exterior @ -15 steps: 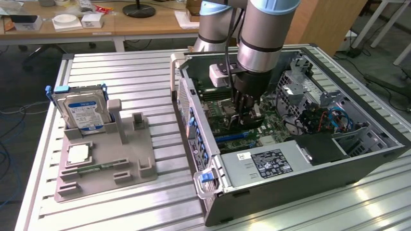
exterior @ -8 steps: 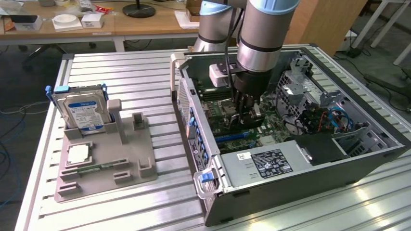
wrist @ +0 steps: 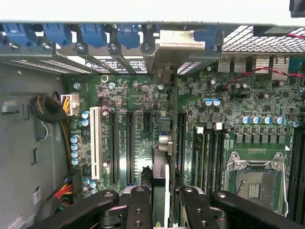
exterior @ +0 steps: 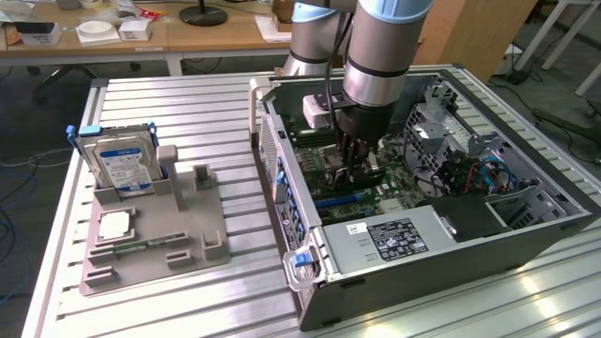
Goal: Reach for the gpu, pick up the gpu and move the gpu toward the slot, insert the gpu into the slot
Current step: 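Insert the gpu into the slot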
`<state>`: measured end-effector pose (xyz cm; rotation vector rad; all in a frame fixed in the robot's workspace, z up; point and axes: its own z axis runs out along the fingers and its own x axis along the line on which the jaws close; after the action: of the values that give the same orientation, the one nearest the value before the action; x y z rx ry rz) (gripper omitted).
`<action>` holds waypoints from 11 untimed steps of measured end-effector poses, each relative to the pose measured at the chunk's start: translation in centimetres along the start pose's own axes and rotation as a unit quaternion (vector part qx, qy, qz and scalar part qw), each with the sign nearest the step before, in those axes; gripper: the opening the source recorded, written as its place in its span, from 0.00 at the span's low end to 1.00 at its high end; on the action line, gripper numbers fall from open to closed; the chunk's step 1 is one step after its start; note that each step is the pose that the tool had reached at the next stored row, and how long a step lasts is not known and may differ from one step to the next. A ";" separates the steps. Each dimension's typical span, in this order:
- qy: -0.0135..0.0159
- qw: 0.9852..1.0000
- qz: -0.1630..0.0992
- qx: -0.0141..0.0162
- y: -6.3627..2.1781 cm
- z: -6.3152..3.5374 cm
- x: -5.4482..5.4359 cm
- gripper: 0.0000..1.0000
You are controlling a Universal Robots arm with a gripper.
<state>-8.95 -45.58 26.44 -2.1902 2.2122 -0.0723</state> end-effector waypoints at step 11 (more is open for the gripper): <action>0.000 1.000 0.000 0.012 0.63 0.27 0.0 0.27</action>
<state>-9.57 -45.52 26.13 -2.1773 2.1996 -0.0980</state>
